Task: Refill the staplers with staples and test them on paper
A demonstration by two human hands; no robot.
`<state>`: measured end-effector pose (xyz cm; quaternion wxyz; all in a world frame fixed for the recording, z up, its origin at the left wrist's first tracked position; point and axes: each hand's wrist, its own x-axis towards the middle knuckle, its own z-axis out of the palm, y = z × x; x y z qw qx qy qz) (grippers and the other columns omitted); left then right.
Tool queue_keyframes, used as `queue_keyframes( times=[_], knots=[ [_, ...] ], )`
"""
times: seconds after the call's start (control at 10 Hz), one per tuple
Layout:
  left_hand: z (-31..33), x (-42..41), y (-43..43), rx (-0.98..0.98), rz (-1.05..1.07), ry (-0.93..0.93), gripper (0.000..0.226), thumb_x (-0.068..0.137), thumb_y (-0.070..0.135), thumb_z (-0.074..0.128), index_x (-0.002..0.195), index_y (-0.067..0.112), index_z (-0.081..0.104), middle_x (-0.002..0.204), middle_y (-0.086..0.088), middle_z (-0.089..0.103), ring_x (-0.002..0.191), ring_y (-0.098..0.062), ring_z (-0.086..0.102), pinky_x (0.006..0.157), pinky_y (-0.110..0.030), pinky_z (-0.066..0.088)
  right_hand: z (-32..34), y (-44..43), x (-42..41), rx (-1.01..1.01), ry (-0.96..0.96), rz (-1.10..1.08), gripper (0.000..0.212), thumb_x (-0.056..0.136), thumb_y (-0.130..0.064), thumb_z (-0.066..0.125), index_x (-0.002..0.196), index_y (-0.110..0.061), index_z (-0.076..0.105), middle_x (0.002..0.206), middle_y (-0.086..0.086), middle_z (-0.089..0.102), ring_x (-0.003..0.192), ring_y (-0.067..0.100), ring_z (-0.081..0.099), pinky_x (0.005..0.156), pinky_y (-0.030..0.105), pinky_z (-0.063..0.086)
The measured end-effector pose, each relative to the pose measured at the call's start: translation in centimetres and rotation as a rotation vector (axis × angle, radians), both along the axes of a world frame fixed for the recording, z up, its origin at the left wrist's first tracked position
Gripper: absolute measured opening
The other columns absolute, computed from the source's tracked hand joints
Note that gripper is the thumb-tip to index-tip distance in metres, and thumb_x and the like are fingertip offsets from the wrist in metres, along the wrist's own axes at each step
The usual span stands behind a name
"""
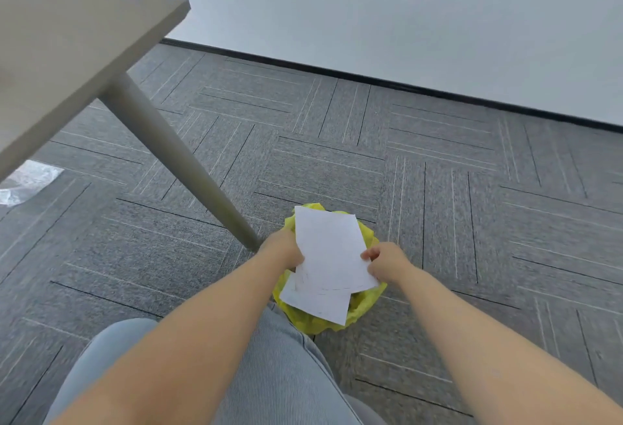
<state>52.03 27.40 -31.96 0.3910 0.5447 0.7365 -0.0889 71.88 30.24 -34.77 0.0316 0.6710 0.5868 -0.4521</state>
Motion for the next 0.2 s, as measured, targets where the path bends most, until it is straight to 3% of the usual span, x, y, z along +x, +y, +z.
queue_keyframes(
  times=[0.1, 0.2],
  knots=[
    [-0.85, -0.16, -0.19, -0.144, -0.036, 0.026, 0.029, 0.091, 0.023, 0.05, 0.068, 0.006, 0.051, 0.068, -0.006, 0.062, 0.056, -0.017, 0.052, 0.051, -0.026, 0.043, -1.58, -0.67, -0.04, -0.017, -0.04, -0.011, 0.036, 0.086, 0.001, 0.042, 0.116, -0.008, 0.059, 0.124, 0.013, 0.056, 0.114, 0.029, 0.052, 0.09, 0.032, 0.043],
    [-1.21, -0.59, -0.38, -0.124, -0.034, 0.047, 0.025, 0.088, 0.028, 0.052, 0.072, 0.009, 0.049, 0.068, -0.001, 0.05, 0.071, -0.021, 0.052, 0.056, -0.028, 0.043, -2.31, -1.04, -0.05, -0.013, -0.089, -0.002, 0.035, 0.086, -0.002, 0.044, 0.118, -0.009, 0.056, 0.129, 0.014, 0.054, 0.108, 0.028, 0.053, 0.09, 0.035, 0.045]
  ],
)
